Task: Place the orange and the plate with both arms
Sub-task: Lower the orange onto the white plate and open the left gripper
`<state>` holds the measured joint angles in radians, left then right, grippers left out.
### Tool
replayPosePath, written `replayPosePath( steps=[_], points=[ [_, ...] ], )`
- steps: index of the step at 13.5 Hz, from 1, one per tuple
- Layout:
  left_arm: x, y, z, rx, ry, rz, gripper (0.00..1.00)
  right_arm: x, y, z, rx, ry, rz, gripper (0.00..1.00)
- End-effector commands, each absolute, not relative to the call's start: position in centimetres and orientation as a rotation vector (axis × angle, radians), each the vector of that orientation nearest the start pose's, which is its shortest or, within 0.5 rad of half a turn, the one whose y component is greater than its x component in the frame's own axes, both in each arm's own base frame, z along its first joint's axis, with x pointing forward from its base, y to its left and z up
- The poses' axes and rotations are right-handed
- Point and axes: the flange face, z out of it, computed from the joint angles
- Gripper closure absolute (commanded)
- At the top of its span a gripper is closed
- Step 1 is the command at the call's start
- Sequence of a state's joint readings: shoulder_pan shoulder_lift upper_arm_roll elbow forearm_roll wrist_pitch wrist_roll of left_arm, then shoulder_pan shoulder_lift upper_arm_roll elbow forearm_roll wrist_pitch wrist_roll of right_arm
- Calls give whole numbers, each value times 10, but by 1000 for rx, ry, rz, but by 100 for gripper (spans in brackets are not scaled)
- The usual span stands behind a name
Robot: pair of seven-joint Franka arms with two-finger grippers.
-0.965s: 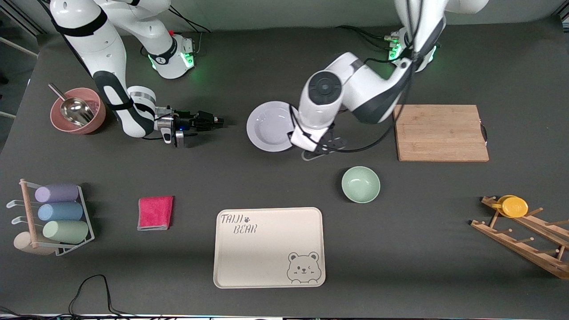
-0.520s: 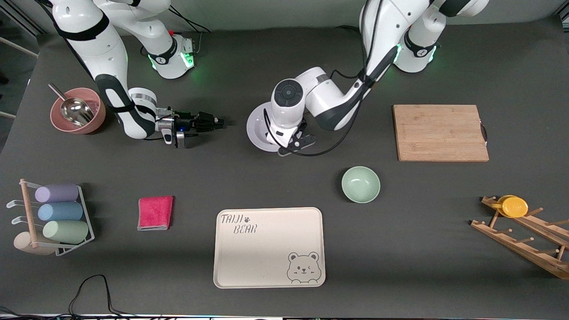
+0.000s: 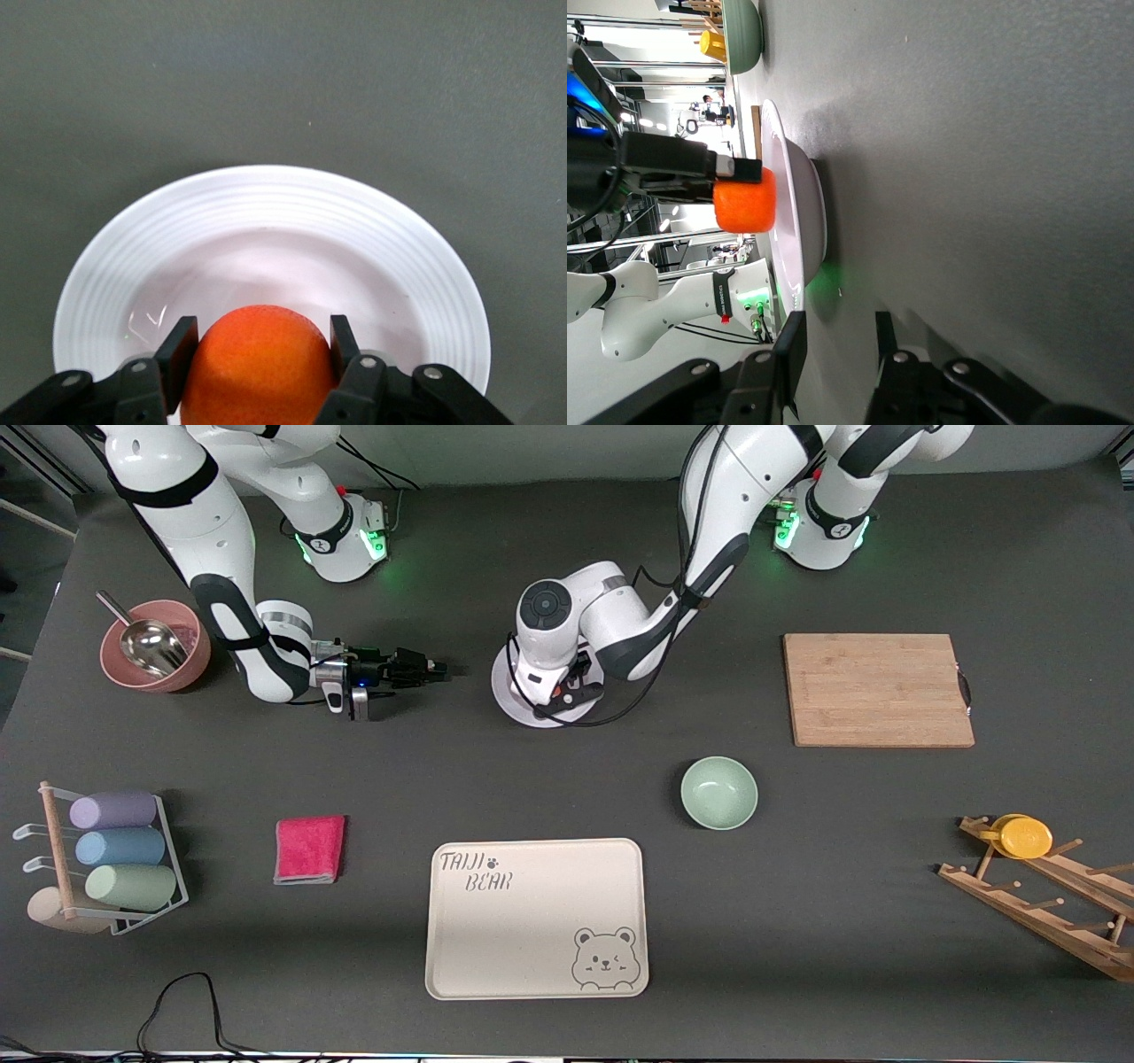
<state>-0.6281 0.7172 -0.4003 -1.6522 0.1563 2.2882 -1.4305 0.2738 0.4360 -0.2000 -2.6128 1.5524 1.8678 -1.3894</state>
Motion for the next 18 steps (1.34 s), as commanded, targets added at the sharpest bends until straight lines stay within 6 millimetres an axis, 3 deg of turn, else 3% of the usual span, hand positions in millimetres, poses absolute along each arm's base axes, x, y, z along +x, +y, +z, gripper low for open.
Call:
replayPosePath(
  steps=[1,2,3,4,5,9,11,12,14,16,18],
  points=[
    [382,-573,215,-3105,-648,180,100,329,86,84,-1952,-11,93,62],
    [381,-573,214,-3104,-650,183,100,329,86,83,-1953,-8,93,62],
    [381,-573,214,-3104,-648,182,90,328,86,82,-1953,-8,97,62],
    [381,-573,214,-3102,-648,182,16,329,86,82,-1953,-7,96,62],
    [382,-573,216,-3104,-650,178,0,330,86,82,-1954,-10,94,62],
    [385,-570,221,-3097,-651,170,0,329,86,79,-1955,1,98,62],
    [396,-564,234,-3098,-662,146,0,331,88,78,-1957,-2,95,62],
    [406,-556,250,-3078,-668,114,0,333,89,78,-1957,-4,92,62],
    [440,-516,295,-3013,-565,44,0,337,91,79,-1953,3,79,62],
    [485,-457,348,-3000,-490,41,0,341,105,80,-1948,15,58,62],
    [517,-402,392,-2996,-455,53,0,350,125,80,-1938,23,41,62]
  ],
)
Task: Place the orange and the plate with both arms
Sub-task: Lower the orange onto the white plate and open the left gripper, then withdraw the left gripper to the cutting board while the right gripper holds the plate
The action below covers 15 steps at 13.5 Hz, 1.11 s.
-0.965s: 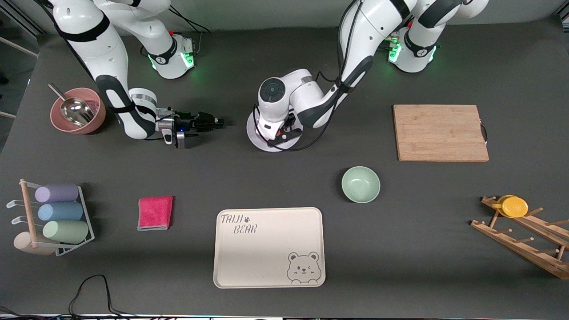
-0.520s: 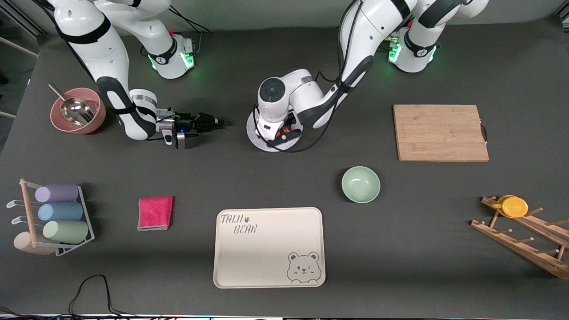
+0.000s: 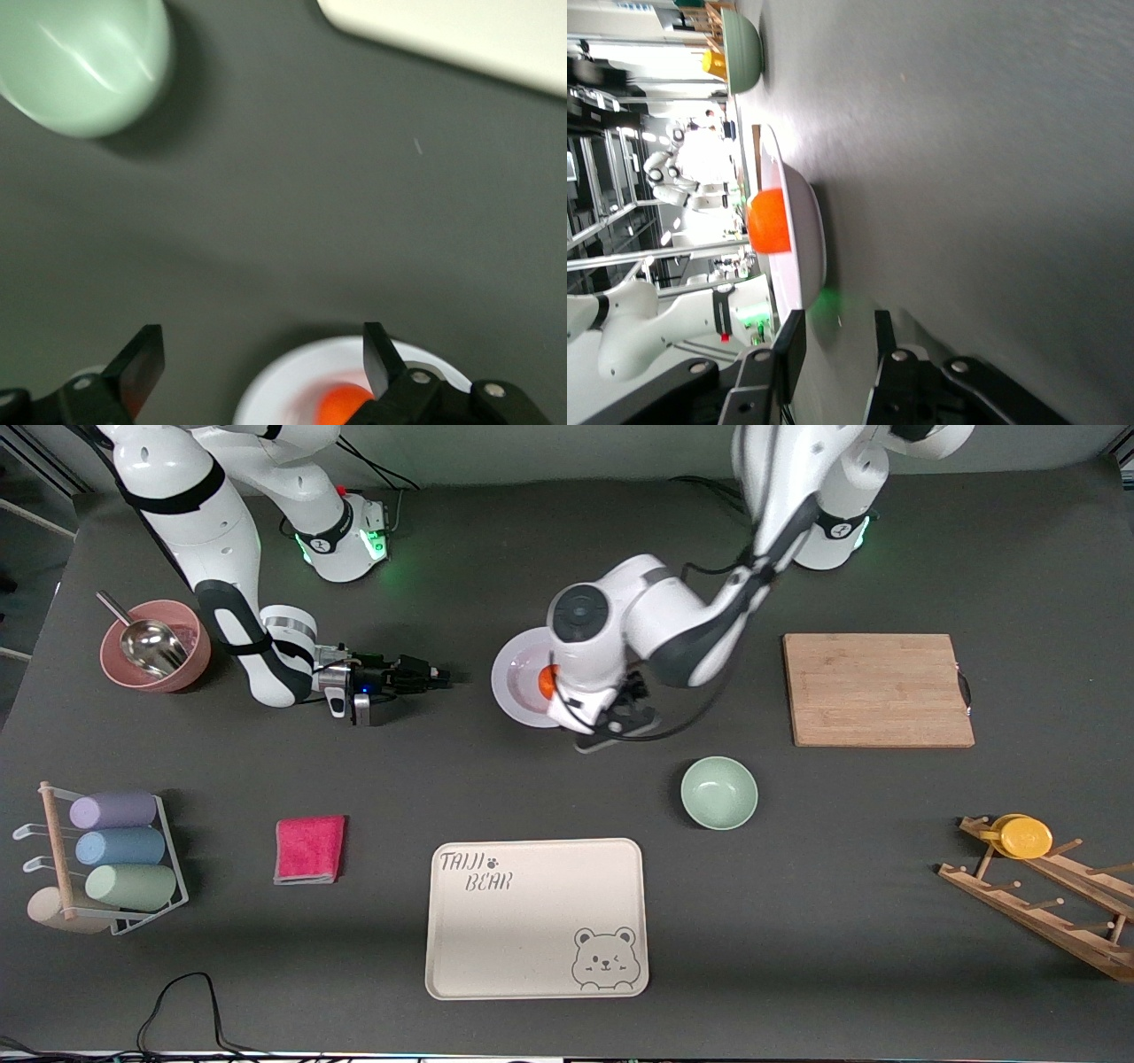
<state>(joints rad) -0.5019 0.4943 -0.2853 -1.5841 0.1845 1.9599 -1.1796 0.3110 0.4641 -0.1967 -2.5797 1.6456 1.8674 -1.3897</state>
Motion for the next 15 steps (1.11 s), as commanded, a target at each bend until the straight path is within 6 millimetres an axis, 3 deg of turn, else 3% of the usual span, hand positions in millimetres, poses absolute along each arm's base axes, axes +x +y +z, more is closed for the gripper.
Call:
replayPosePath(
  steps=[1,4,6,8,11,12,13,15],
  points=[
    [536,-368,410,-2995,-407,65,0,353,135,79,-1934,25,32,62],
    [576,-274,443,-2990,-314,140,0,356,164,76,-1923,18,18,62],
    [591,-212,463,-3046,-256,158,0,356,186,78,-1908,22,7,62],
    [595,-155,484,-3105,-237,159,0,359,196,76,-1908,8,7,62],
    [590,-94,505,-3105,-200,181,0,358,209,74,-1903,-18,18,62],
    [588,-75,512,-3106,-190,178,0,357,210,73,-1903,-19,22,68],
    [584,-53,520,-3109,-180,178,0,358,211,74,-1901,-21,22,87],
    [578,-22,534,-3106,-214,184,0,359,211,74,-1900,-23,20,100]
  ],
)
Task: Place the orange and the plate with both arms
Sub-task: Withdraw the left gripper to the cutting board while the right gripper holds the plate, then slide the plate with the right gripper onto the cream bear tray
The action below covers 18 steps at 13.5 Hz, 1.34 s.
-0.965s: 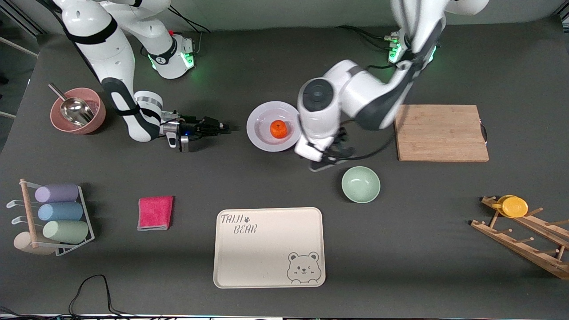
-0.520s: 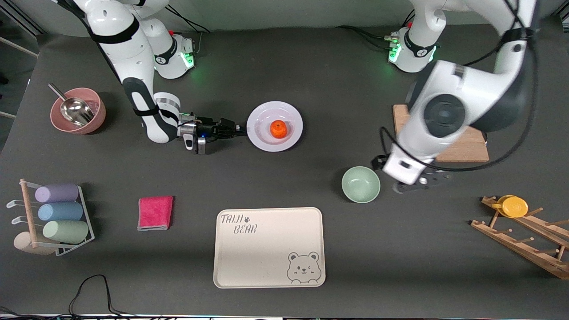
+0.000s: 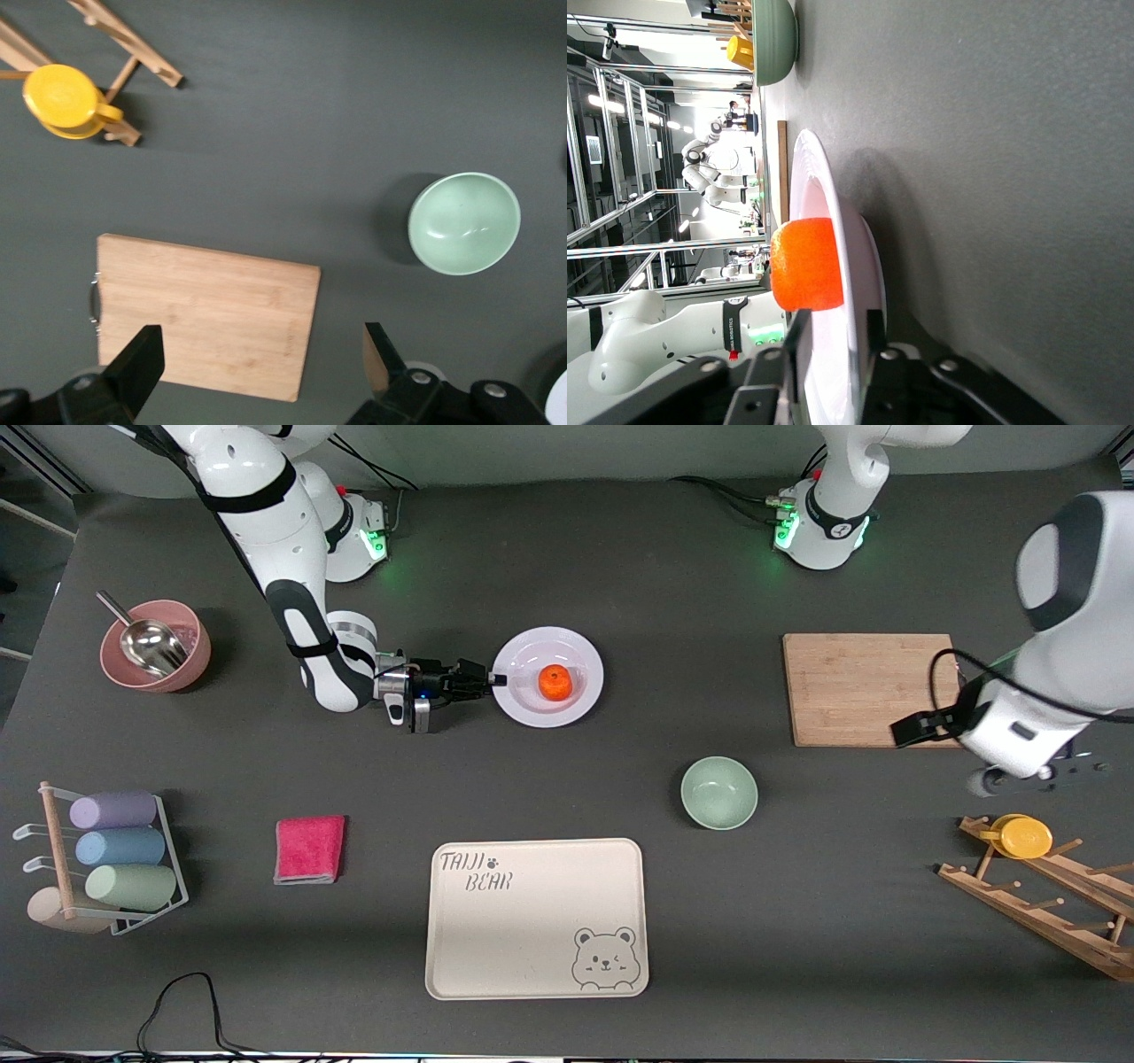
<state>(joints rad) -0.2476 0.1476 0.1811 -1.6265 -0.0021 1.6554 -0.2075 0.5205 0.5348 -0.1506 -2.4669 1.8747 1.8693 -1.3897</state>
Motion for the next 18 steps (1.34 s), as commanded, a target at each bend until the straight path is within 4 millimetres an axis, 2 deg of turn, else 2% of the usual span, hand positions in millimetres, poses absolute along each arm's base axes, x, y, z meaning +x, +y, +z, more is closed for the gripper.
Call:
replayPosePath(
  steps=[1,2,4,6,8,11,13,15,18],
  points=[
    [577,-13,539,-3109,-235,176,0,358,211,74,-1901,-22,21,100],
    [574,-4,545,-3117,-229,164,0,360,210,75,-1899,-20,17,100],
    [569,-8,557,-3122,-168,153,0,365,209,82,-1889,0,15,100],
    [565,-8,559,-3108,-173,170,0,375,214,105,-1866,28,28,100],
    [565,-4,559,-3107,-177,172,0,390,217,142,-1842,37,61,100],
    [566,-8,558,-3107,-161,179,0,410,206,195,-1862,11,55,100],
    [565,-11,558,-3105,-168,179,0,420,200,218,-1862,18,65,100],
    [565,-17,558,-3105,-158,181,0,436,202,227,-1858,3,41,100],
    [567,-32,557,-3104,-132,182,0,501,195,216,-1877,4,-10,100]
  ],
)
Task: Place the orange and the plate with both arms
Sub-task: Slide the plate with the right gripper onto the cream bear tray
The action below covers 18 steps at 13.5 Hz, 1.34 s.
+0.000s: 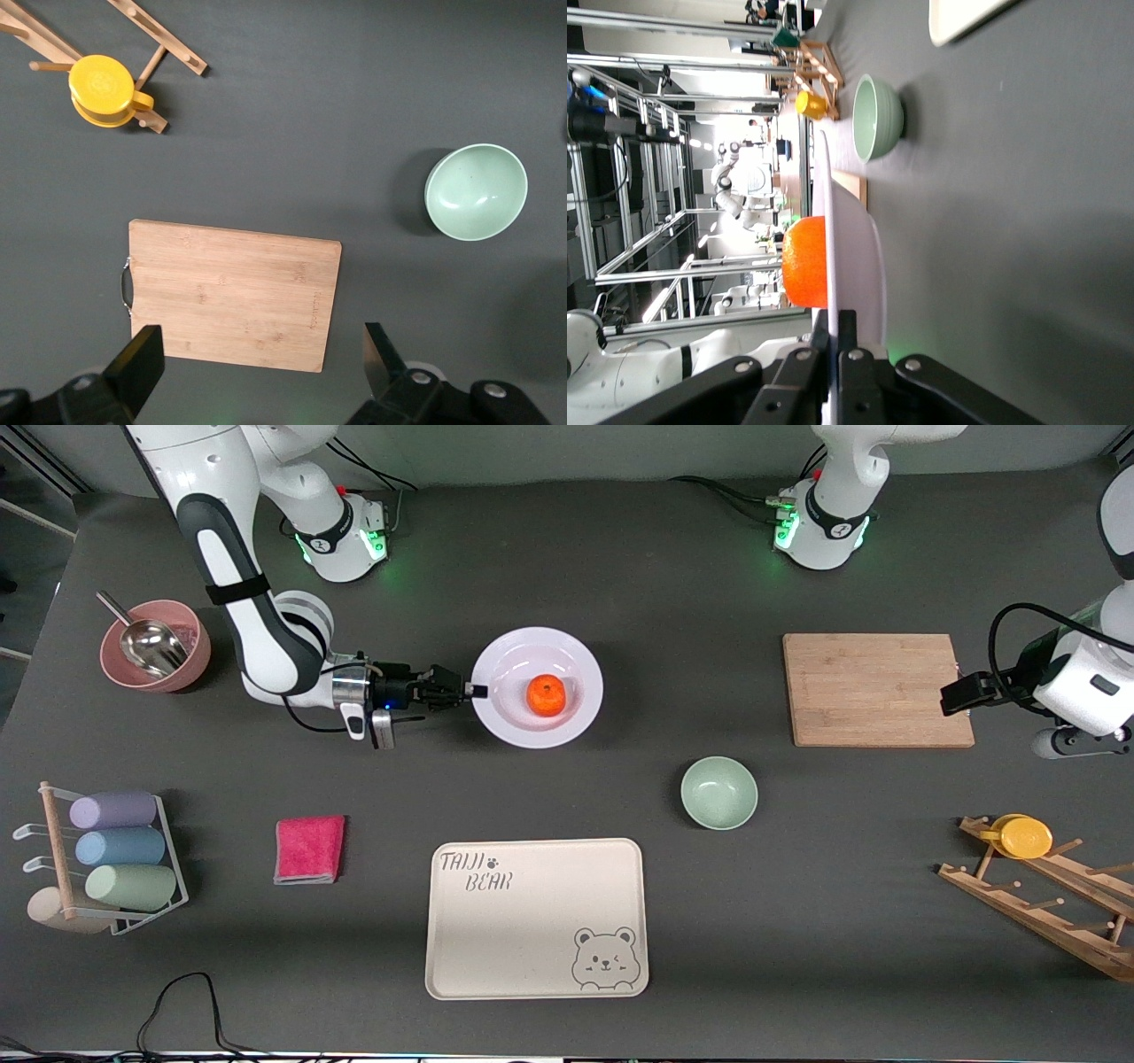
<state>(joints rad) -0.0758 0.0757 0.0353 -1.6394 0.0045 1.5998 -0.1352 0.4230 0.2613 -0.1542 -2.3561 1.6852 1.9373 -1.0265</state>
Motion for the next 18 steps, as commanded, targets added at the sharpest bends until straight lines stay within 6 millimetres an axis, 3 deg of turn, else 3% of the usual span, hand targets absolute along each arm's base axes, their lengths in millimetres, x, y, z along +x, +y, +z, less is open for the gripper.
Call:
replayPosePath(
  steps=[1,5,10,14,18],
  points=[
    [568,-32,557,-3104,-134,180,0,524,194,217,-1878,22,-15,100],
    [568,-31,562,-3106,-137,168,0,616,209,216,-1867,45,-47,100],
    [566,-31,562,-3105,-137,190,0,712,229,217,-1837,42,-105,100],
    [565,-32,563,-3102,-161,192,0,757,228,217,-1835,38,-153,100],
    [564,-37,563,-3102,-161,191,0,761,216,190,-1885,85,-187,100]
  ],
)
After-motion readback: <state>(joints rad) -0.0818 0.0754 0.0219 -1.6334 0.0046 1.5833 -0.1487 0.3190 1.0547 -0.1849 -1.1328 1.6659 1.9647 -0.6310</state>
